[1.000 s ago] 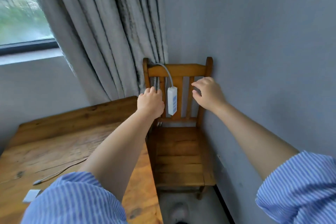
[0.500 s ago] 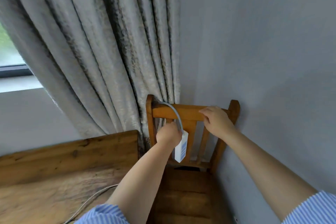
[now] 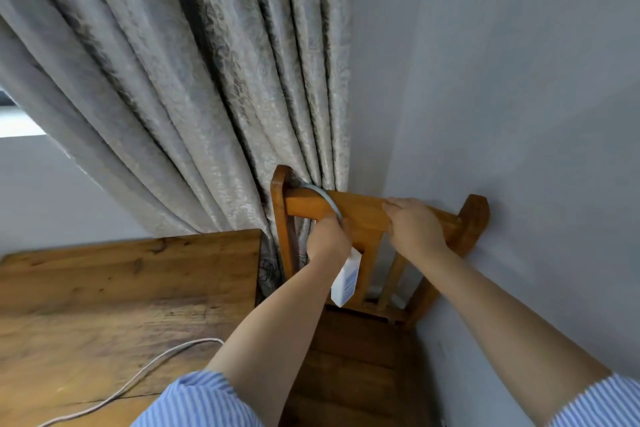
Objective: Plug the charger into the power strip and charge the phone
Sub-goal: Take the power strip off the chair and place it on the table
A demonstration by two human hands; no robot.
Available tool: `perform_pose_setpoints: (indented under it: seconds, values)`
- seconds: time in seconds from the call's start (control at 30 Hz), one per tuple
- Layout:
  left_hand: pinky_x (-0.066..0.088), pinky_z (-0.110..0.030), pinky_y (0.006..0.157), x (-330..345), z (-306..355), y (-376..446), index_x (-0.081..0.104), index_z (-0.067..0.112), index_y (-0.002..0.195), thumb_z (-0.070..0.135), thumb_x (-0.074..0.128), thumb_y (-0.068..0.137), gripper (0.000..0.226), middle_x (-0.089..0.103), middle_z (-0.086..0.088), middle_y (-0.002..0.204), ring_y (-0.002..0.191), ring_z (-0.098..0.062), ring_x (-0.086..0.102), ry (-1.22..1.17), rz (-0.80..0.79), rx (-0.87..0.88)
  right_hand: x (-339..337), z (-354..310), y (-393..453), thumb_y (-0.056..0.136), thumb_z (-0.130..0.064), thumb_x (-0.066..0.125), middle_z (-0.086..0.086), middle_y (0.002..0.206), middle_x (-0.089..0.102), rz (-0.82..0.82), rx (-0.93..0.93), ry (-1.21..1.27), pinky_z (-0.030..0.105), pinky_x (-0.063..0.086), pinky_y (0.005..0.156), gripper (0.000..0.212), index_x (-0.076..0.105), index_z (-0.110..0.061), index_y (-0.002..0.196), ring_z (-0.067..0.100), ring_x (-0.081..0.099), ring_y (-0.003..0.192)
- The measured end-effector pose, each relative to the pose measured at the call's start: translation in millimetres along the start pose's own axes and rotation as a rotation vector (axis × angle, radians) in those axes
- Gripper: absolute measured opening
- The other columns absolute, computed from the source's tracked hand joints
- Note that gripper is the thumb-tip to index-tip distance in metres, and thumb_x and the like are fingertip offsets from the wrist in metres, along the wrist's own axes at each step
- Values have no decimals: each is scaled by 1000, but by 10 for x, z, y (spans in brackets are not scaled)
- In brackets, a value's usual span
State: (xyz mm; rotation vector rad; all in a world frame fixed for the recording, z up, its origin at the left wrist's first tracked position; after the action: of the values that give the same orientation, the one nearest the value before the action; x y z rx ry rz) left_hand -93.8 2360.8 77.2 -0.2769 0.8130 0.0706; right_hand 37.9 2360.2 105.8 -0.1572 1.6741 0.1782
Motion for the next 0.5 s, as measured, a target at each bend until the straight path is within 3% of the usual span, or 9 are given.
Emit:
perform_pose_setpoints:
  seconds: [0.1,0.23,0.37,0.5]
  values:
    - [41,-33,54,-159,-68,-11,50,4,80,24,34,96,31,60,-17,77,76,-35,62,-61,117,13,-50,-141,28,87,1,46,19,123,56,-31,6,-112,36,48,85,38,45,-4,125,32,53,108]
    - [28,-27,42,-535,-99,53,39,10,75,22,34,96,24,41,0,55,54,-24,46,11,252,138,0,-296,15,91,2,40,31,130,44,-56,4,-208,42,48,88,52,20,-3,139,42,47,115]
    - [19,-27,40,-903,-70,197,34,15,63,20,34,96,34,36,2,54,45,-12,34,22,361,179,66,-322,25,94,8,27,38,138,30,-105,3,-257,47,47,92,48,10,3,139,52,34,125]
    - [31,-30,49,-1198,-39,261,43,5,81,20,31,97,25,47,-9,66,57,-24,45,125,359,151,97,-302,26,93,10,26,39,135,34,-66,-24,-274,47,48,89,47,12,5,138,51,40,121]
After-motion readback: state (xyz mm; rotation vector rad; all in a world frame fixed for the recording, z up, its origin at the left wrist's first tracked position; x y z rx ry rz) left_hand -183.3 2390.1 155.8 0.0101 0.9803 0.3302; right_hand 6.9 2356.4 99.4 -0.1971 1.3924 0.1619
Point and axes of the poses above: each hand's wrist, its own y-axis towards the middle knuckle, its own x-axis out of the palm, z = x × y, the point moved 2 cm from there along y, towards the middle knuckle
